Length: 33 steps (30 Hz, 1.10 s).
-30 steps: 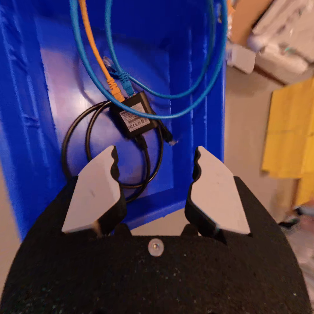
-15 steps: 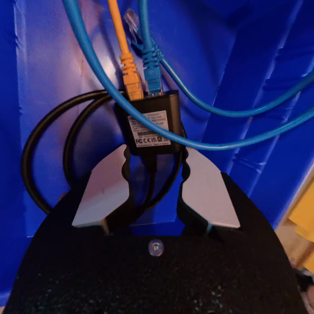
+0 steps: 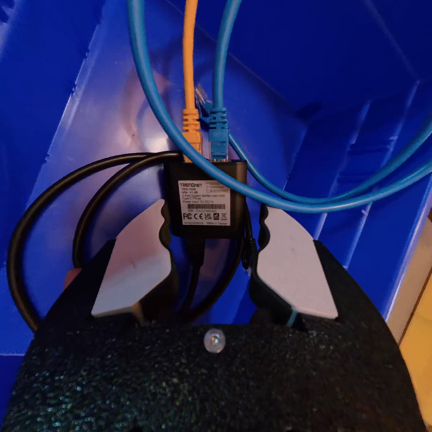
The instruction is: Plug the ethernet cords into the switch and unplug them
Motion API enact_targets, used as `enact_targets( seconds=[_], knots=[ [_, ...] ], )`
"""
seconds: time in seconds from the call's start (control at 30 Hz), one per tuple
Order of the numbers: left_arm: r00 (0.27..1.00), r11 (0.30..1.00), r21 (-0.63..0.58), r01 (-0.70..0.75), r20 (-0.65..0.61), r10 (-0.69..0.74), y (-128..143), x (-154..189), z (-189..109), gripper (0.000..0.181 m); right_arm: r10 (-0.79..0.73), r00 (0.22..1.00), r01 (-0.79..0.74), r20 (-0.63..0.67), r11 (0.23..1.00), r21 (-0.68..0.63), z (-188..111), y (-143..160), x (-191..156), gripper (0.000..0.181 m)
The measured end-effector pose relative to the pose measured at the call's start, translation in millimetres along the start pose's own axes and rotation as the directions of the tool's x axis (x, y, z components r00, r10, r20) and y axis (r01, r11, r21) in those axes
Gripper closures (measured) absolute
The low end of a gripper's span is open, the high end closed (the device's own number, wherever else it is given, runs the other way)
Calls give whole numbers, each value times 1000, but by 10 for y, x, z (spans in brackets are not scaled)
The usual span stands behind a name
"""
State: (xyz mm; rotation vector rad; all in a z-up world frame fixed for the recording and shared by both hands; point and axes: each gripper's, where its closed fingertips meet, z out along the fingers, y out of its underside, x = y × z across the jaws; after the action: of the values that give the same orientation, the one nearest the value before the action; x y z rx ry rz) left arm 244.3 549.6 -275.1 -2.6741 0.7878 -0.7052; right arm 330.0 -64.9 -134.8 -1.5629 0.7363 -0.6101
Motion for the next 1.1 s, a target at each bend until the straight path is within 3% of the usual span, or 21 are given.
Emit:
enact_targets(
  seconds=[0.3,0.53,0.77,0.9,1.1],
  knots=[
    [1000,987,161,4,6,-5,-200,-63,-41,118,32,999,-32,17,999,-13,50,73,-13,101],
    [999,993,110,33,-46,-28,-149,-79,25,120,26,998,-24,51,999,-41,127,152,-123,101],
    [984,981,73,-177,-8,178,-89,-73,27,119,21,997,-18,73,999,-49,166,169,-199,101],
    [966,961,120,-250,-34,255,-154,-13,-109,119,15,997,-12,81,999,-43,165,147,-227,102],
    [937,922,235,-308,-92,336,-266,95,-557,119,14,996,-12,85,1000,-24,138,93,-232,102]
  ],
)
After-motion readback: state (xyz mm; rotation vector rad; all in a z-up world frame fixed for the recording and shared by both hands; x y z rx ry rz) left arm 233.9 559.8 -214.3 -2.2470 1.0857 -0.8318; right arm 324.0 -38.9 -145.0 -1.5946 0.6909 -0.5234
